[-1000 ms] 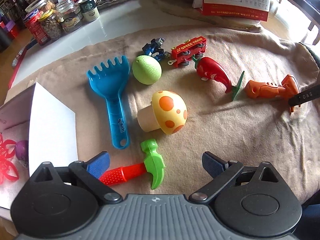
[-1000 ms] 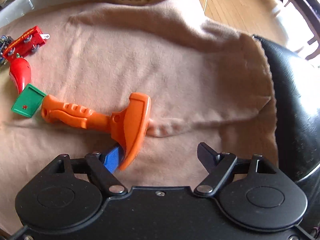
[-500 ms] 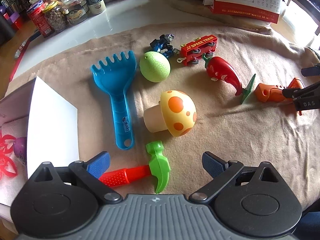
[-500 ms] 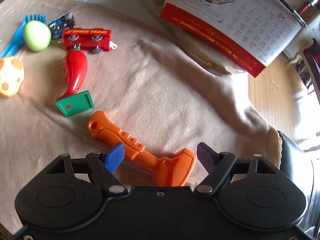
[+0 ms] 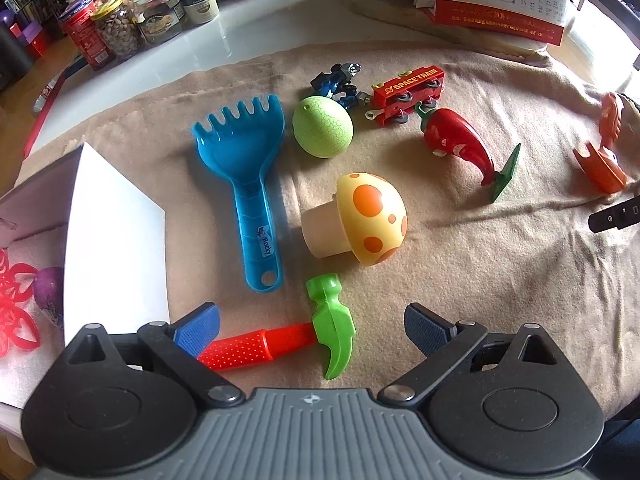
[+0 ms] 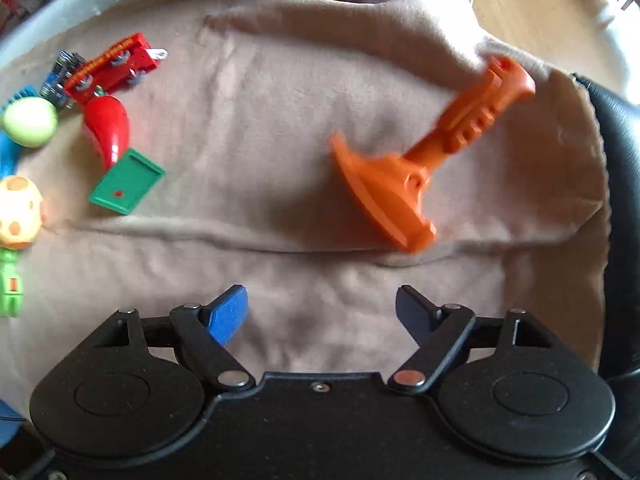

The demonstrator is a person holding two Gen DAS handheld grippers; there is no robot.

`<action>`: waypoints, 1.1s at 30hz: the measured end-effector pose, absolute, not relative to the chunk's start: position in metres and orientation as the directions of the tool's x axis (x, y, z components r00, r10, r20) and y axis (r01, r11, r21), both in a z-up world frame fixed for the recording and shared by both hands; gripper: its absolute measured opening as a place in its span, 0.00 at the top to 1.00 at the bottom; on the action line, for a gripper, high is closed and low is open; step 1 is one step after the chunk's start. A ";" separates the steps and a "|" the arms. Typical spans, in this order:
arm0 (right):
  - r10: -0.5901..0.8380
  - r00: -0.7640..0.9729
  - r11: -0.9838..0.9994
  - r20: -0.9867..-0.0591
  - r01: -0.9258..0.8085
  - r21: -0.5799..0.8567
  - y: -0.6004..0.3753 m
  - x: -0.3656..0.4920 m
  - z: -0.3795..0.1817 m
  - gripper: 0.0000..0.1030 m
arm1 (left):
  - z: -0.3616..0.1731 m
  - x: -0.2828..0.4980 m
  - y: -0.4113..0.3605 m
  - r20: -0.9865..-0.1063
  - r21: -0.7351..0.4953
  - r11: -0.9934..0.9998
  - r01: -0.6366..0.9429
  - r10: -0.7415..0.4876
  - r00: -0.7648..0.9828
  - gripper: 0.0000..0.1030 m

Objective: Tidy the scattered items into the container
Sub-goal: 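Lower the open right tool around the head of the orange toy axe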

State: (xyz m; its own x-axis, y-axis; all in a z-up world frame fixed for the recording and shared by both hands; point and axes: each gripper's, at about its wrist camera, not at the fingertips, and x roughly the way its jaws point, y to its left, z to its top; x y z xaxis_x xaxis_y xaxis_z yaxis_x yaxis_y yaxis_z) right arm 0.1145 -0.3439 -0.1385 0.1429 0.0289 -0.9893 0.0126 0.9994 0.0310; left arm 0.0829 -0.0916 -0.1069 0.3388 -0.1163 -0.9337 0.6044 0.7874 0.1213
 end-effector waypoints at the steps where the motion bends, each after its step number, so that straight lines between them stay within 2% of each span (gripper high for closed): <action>1: 0.033 0.165 0.999 -0.986 0.022 0.037 -0.346 0.113 -0.135 0.27 | -0.106 0.083 -0.092 -0.933 0.121 0.787 0.605 -0.118 0.339 0.04; 3: -0.016 0.228 0.998 -0.974 0.055 -0.004 -0.350 0.111 -0.123 0.22 | -0.105 0.082 -0.092 -0.931 0.123 0.787 0.604 -0.120 0.346 0.04; 5: -0.027 0.292 0.991 -0.956 0.134 0.013 -0.365 0.112 -0.111 0.20 | -0.104 0.083 -0.091 -0.929 0.123 0.792 0.598 -0.121 0.350 0.04; 8: 0.047 0.393 0.934 -0.918 0.309 0.180 -0.404 0.113 -0.098 0.19 | -0.103 0.085 -0.089 -0.929 0.115 0.801 0.587 -0.123 0.350 0.04; 11: 0.146 0.435 0.829 -0.888 0.436 0.350 -0.429 0.116 -0.107 0.19 | -0.105 0.086 -0.089 -0.929 0.118 0.804 0.583 -0.117 0.350 0.04; 15: 0.195 0.443 0.715 -0.875 0.547 0.436 -0.446 0.121 -0.132 0.21 | -0.108 0.084 -0.091 -0.932 0.122 0.797 0.591 -0.113 0.344 0.04; 19: 0.189 0.480 0.666 -0.856 0.578 0.471 -0.451 0.129 -0.145 0.35 | -0.109 0.083 -0.092 -0.933 0.120 0.793 0.597 -0.115 0.341 0.04; 21: 0.210 0.499 0.627 -0.841 0.591 0.508 -0.454 0.132 -0.153 0.49 | -0.109 0.084 -0.091 -0.934 0.117 0.795 0.595 -0.116 0.339 0.04; 28: 0.170 0.523 0.686 -0.835 0.546 0.482 -0.442 0.152 -0.154 0.49 | -0.112 0.087 -0.087 -0.936 0.122 0.797 0.591 -0.107 0.337 0.04; 32: 0.231 0.508 0.736 -0.830 0.467 0.491 -0.432 0.161 -0.159 0.43 | -0.109 0.092 -0.081 -0.935 0.111 0.809 0.577 -0.111 0.336 0.04; 33: 0.242 0.494 0.753 -0.835 0.447 0.483 -0.428 0.163 -0.161 0.46 | -0.109 0.094 -0.079 -0.935 0.109 0.812 0.573 -0.112 0.336 0.04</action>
State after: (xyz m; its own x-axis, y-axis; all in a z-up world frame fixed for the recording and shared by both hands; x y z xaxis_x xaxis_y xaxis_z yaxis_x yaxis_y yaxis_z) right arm 0.1626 -0.4280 -0.1607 0.4939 0.2421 -0.8351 0.4467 0.7534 0.4826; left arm 0.0936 -0.0793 -0.1086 0.3361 -0.1118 -0.9352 0.5732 0.8121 0.1090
